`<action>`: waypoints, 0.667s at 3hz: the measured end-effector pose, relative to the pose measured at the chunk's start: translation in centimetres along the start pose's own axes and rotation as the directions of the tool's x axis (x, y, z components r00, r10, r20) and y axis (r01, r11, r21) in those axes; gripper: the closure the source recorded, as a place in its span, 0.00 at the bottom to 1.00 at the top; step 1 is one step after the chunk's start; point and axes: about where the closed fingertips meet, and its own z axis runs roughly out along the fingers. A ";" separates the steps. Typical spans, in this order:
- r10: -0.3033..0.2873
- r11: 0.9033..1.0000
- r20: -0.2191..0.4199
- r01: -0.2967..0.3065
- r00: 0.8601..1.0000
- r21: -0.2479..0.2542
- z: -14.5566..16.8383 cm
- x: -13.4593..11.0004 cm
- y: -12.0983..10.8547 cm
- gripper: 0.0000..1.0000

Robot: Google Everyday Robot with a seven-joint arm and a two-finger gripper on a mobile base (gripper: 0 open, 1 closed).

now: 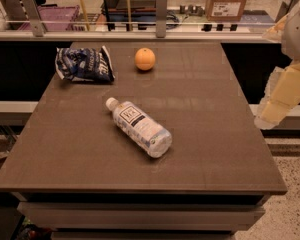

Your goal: Place blue plastic bottle upright

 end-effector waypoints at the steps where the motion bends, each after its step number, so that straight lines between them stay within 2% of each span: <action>1: 0.065 0.998 0.029 -0.065 0.997 -0.007 0.5 -2.0 -0.2 0.00; 2: 0.200 0.979 0.072 -0.197 0.977 -0.049 0.9 -4.4 -0.2 0.00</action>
Offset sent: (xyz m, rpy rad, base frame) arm 0.0242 0.0582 0.0010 0.2444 0.0892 -0.2397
